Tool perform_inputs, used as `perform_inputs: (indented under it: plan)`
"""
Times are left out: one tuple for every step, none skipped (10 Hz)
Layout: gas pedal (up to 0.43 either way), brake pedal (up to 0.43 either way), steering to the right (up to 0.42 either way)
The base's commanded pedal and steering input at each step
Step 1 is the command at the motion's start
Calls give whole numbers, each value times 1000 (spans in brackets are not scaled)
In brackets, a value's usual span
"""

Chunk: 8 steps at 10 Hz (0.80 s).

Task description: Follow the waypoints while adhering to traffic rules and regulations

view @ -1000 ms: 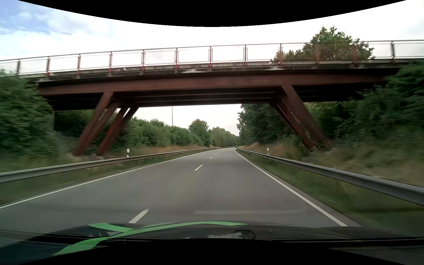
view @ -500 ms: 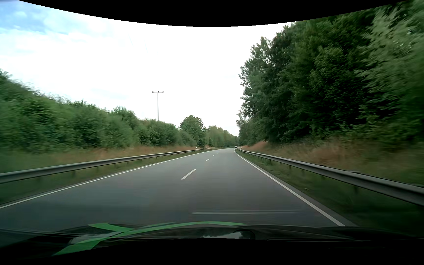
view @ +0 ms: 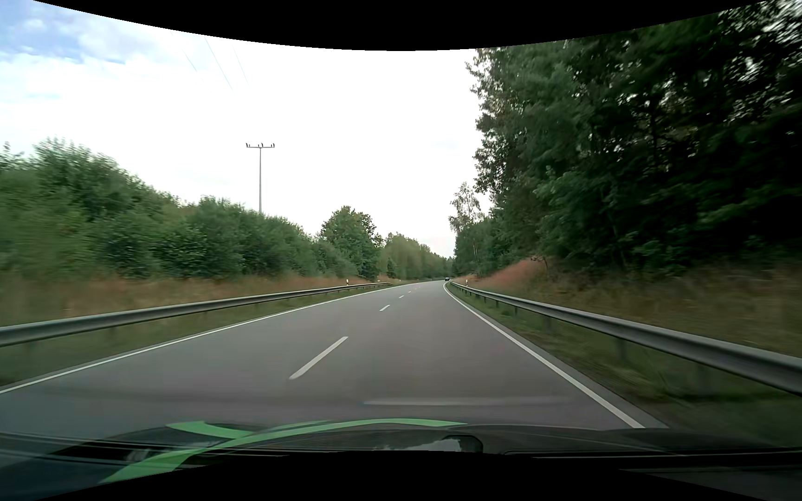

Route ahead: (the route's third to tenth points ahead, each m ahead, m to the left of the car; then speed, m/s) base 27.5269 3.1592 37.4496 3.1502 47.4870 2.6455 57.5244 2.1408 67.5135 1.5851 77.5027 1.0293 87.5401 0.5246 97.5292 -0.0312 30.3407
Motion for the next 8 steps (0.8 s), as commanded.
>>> perform_inputs:
  plan:
    - [299, 0, 1]
    - [299, 0, 1]
    - [299, 0, 1]
    - [311, 0, 1]
    - [331, 0, 1]
    - [331, 0, 1]
    - [331, 0, 1]
    - [350, 0, 1]
